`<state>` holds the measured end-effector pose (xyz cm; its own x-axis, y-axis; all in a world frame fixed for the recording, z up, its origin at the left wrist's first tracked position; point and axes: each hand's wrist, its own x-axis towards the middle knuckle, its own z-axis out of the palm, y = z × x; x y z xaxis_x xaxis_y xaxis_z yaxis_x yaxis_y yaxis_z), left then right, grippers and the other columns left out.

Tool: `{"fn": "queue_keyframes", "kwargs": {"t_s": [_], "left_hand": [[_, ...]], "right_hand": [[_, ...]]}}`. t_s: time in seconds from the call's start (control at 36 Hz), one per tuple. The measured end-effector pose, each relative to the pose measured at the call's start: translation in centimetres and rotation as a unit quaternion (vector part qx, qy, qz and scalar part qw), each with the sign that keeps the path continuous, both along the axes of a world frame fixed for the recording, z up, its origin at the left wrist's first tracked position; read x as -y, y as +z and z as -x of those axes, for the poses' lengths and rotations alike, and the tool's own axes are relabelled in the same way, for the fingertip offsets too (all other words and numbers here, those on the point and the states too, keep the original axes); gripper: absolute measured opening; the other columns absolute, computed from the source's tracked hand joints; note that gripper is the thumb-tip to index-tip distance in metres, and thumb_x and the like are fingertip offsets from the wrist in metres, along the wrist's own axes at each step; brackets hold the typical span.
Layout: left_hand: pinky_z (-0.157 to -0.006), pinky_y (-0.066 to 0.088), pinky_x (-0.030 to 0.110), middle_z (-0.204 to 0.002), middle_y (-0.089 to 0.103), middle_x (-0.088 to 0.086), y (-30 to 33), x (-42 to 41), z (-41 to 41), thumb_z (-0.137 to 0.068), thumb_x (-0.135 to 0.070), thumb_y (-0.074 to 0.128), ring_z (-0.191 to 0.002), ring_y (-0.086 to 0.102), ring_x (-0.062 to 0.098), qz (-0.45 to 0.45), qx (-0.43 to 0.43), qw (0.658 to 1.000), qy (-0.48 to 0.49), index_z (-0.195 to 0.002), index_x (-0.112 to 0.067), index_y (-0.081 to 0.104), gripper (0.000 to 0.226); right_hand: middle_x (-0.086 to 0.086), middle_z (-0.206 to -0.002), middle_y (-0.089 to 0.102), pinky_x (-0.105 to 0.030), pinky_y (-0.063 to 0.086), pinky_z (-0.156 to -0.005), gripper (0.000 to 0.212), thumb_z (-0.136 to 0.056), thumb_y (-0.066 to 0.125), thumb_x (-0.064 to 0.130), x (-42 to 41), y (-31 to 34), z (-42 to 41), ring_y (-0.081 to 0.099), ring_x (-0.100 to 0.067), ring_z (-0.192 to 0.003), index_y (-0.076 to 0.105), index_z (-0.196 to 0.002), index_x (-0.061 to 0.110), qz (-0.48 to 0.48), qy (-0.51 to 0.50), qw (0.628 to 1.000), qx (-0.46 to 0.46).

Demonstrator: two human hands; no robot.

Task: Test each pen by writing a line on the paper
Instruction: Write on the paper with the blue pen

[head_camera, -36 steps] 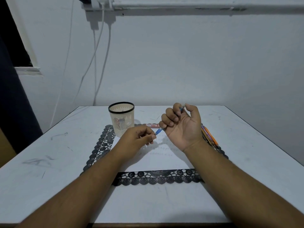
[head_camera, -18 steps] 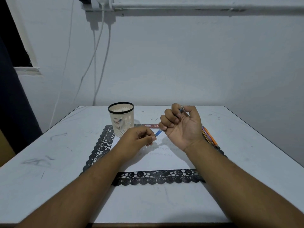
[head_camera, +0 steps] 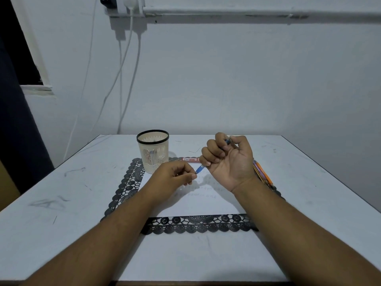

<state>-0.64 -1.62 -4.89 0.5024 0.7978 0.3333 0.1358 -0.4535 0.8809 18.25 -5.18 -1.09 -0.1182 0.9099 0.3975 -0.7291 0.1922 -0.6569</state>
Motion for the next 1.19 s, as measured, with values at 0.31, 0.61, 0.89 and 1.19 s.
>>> {"fn": "queue_keyframes", "kwargs": {"t_s": [0.31, 0.61, 0.89, 1.19], "left_hand": [[-0.073, 0.048, 0.031, -0.073, 0.068, 0.001, -0.04, 0.18, -0.11, -0.093, -0.01, 0.073, -0.072, 0.06, 0.013, 0.013, 0.01, 1.0, -0.008, -0.082, -0.017, 0.073, 0.013], [-0.072, 0.047, 0.027, -0.072, 0.067, -0.001, -0.09, 0.12, -0.07, -0.093, -0.01, 0.073, -0.071, 0.06, 0.012, 0.009, -0.001, 1.0, -0.004, -0.082, -0.014, 0.073, 0.011], [-0.073, 0.043, 0.033, -0.072, 0.066, 0.001, -0.36, 0.09, -0.17, -0.091, -0.011, 0.076, -0.072, 0.058, 0.016, 0.038, 0.022, 0.999, -0.013, -0.079, -0.016, 0.074, 0.013], [-0.069, 0.044, 0.025, -0.07, 0.066, 0.001, -0.09, 0.48, -0.15, -0.091, -0.008, 0.075, -0.069, 0.058, 0.013, 0.04, 0.021, 0.999, -0.01, -0.079, -0.012, 0.073, 0.013]], "right_hand": [[0.0, -0.063, 0.022, -0.035, 0.019, -0.061, 0.028, -0.088, 0.04, 0.035, 0.11, 0.17, -0.03, 0.018, -0.017, -0.06, 0.039, -0.065, 0.018, -0.005, 0.009, 1.0, 0.006], [0.001, -0.063, 0.026, -0.035, 0.018, -0.061, 0.028, -0.089, 0.041, 0.035, -0.07, 0.04, -0.13, 0.018, -0.017, -0.061, 0.037, -0.066, 0.018, 0.001, 0.012, 1.0, 0.005], [0.001, -0.062, 0.025, -0.035, 0.017, -0.061, 0.03, -0.091, 0.038, 0.034, -0.07, -0.12, -0.19, 0.019, -0.016, -0.059, 0.036, -0.066, 0.018, 0.009, 0.015, 1.0, 0.001], [0.001, -0.062, 0.024, -0.035, 0.02, -0.06, 0.029, -0.088, 0.04, 0.035, -0.08, 0.01, -0.26, 0.02, -0.017, -0.058, 0.038, -0.064, 0.018, -0.003, 0.022, 1.0, 0.011]]}}
